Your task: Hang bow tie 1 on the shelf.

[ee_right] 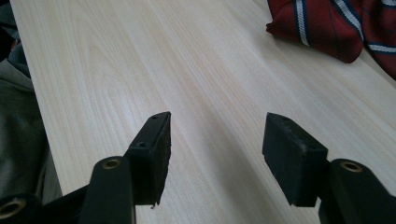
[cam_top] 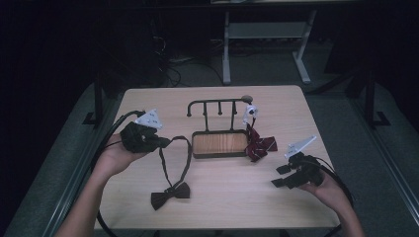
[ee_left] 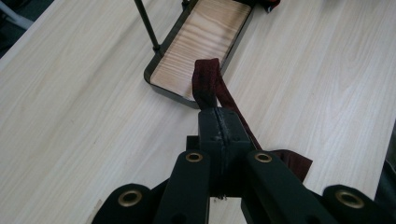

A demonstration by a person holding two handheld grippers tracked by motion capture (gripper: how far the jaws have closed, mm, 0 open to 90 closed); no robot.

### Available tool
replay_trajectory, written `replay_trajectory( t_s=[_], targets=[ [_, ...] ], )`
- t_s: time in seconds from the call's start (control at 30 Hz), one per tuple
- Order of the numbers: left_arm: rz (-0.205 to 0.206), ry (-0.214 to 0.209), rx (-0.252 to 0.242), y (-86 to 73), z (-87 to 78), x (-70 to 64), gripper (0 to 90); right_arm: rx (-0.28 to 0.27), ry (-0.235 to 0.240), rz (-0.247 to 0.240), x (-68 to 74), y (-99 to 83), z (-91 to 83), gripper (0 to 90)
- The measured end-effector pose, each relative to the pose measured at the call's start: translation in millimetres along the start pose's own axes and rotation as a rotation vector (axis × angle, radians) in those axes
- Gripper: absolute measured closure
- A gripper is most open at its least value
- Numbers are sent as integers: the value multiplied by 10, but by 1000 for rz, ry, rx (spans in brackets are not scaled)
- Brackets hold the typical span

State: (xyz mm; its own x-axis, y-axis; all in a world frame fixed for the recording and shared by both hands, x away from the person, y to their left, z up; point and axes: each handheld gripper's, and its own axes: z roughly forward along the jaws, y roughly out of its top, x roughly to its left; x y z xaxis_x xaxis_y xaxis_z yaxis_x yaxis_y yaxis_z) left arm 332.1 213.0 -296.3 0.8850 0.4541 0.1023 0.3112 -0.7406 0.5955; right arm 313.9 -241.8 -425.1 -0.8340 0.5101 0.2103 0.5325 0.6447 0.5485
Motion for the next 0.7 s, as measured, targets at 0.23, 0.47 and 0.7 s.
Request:
replay_trajectory(
  t_s=[0.23,0.47,0.7],
  targets=[
    [10,-10,-3,87,1,17,900,2,2,0,-10,2,5,420],
    [8,-24,10,163,16,58,900,3,0,4,-12,3,-1,420],
    [5,-28,24,222,-1,113,900,0,-3,3,-7,6,-14,420]
  ],
)
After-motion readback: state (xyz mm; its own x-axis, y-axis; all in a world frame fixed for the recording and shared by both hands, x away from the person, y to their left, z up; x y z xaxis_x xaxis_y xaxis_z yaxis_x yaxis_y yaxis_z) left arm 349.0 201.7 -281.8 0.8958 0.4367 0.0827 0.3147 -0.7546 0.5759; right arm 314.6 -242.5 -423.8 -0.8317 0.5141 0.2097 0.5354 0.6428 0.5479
